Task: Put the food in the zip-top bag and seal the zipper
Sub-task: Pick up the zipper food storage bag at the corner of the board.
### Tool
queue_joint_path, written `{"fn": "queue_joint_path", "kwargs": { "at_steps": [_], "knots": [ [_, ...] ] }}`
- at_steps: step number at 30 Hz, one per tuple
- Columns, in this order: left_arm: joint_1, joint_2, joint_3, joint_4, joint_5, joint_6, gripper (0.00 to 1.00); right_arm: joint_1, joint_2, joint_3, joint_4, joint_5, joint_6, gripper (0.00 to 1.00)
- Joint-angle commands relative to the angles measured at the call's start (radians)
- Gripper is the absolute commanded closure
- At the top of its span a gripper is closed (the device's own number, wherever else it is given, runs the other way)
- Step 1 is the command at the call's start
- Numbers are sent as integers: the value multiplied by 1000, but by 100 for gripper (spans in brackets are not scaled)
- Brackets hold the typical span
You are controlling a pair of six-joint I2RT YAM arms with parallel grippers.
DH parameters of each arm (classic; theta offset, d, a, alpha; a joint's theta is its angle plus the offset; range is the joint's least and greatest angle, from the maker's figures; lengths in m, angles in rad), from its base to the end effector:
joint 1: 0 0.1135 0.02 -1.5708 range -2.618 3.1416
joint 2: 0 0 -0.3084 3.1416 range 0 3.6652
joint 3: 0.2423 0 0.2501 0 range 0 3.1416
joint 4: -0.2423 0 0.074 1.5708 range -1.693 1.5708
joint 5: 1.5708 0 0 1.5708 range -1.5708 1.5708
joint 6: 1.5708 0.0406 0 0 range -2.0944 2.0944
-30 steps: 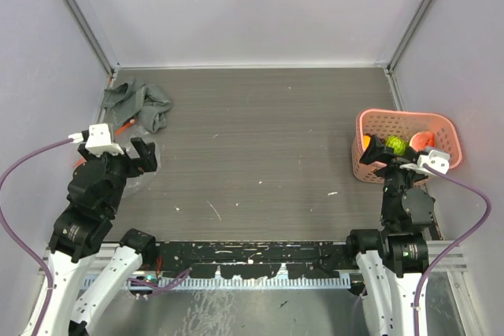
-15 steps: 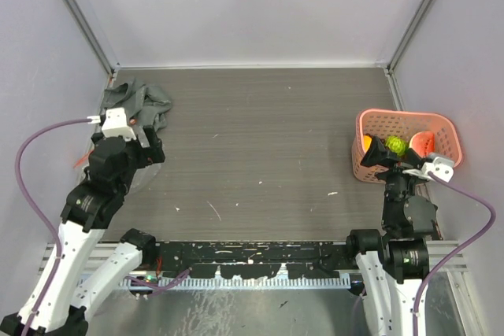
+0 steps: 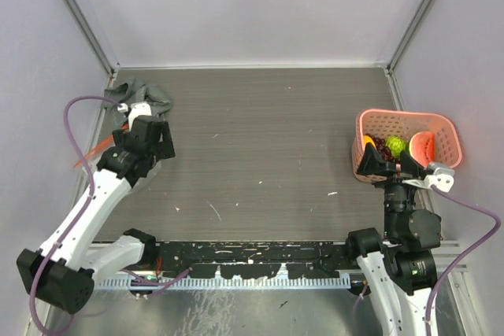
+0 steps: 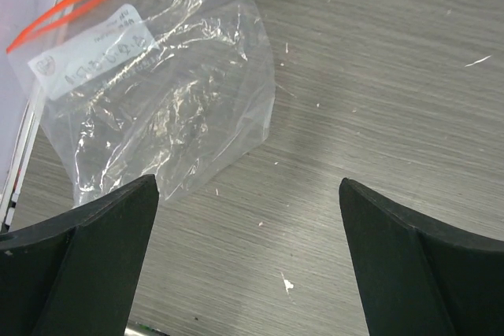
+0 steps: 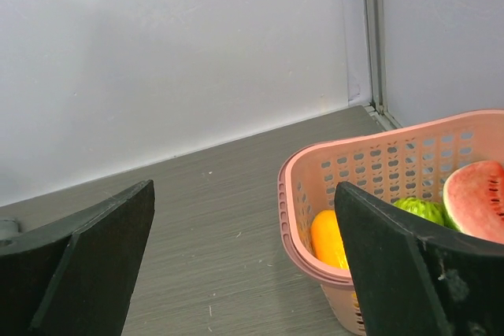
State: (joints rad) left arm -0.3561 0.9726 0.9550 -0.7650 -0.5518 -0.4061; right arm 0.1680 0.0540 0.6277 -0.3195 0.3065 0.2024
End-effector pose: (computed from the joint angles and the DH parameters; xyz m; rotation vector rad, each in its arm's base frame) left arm 0.1641 -0.0383 0.3475 -0.3154 2.2029 0.2390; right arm -0.0054 -0.0133 0.3407 0.2828 1.2991 0.1125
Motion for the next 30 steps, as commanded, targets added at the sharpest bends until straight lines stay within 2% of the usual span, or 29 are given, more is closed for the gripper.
{"fn": "queue_joint_path", "kwargs": {
  "at_steps": [1, 7, 14, 20, 24, 30],
  "knots": [
    [29, 79, 39, 52, -20, -36, 0, 34, -16, 16, 23, 45, 9, 0],
    [126, 242, 54, 113, 80, -57, 4, 64, -31, 13, 23, 55, 5, 0],
    [182, 438, 89, 176, 113, -40, 9, 79, -44, 13, 17, 53, 4, 0],
    [222, 568, 118, 208, 148, -48, 20, 79, -48, 15, 13, 56, -2, 0],
    [233, 622, 119, 215, 155, -63, 35, 78, -49, 16, 11, 59, -5, 0],
    [235, 654, 108, 200, 151, -71, 77, 79, -47, 14, 11, 48, -5, 0]
  ]
}}
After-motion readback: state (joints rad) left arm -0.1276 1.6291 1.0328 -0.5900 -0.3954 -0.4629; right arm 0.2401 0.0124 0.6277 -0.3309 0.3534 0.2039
